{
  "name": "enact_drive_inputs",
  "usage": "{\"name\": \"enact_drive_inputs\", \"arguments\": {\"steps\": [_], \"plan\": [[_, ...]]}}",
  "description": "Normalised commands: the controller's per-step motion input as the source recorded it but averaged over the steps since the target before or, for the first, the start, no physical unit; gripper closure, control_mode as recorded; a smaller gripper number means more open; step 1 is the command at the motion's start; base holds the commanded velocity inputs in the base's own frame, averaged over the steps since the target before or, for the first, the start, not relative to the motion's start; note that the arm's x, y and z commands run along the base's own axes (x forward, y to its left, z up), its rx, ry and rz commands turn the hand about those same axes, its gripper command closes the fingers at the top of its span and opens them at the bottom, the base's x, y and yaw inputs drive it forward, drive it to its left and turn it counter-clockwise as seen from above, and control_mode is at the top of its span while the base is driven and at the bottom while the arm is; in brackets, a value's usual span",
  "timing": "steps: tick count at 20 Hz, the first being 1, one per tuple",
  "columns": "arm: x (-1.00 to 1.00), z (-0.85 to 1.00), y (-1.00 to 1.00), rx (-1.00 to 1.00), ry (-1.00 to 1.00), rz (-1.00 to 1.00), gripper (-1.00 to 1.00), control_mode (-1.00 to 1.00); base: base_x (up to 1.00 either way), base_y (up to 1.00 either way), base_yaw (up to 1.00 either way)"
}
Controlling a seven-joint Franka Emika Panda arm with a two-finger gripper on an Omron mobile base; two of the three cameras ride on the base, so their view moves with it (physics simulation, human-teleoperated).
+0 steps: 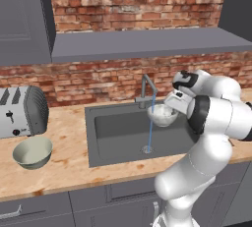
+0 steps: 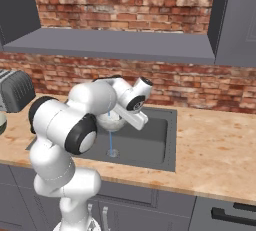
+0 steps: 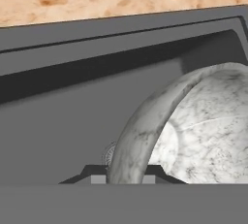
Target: Rinse each bowl for a few seconds and place them down in the sink or on the counter.
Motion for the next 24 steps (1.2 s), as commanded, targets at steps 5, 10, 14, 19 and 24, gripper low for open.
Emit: {"name": "enact_drive_inputs", "arguments": {"steps": [5,10,14,19,24], "plan": [[-0.05,0.11,-0.11,0.0,-0.05,0.02,1.0,-1.0,0.0,0.0,0.0],[-0.08,0.1,-0.15,0.0,-0.02,0.0,1.0,-1.0,0.0,0.0,0.0],[-0.09,0.04,-0.22,0.0,0.0,-0.03,1.0,-1.0,0.0,0.0,0.0],[-0.07,0.03,-0.25,0.0,0.0,-0.05,1.0,-1.0,0.0,0.0,0.0],[-0.06,0.07,-0.25,0.0,0.0,-0.07,1.0,-1.0,0.0,0.0,0.0]]}}
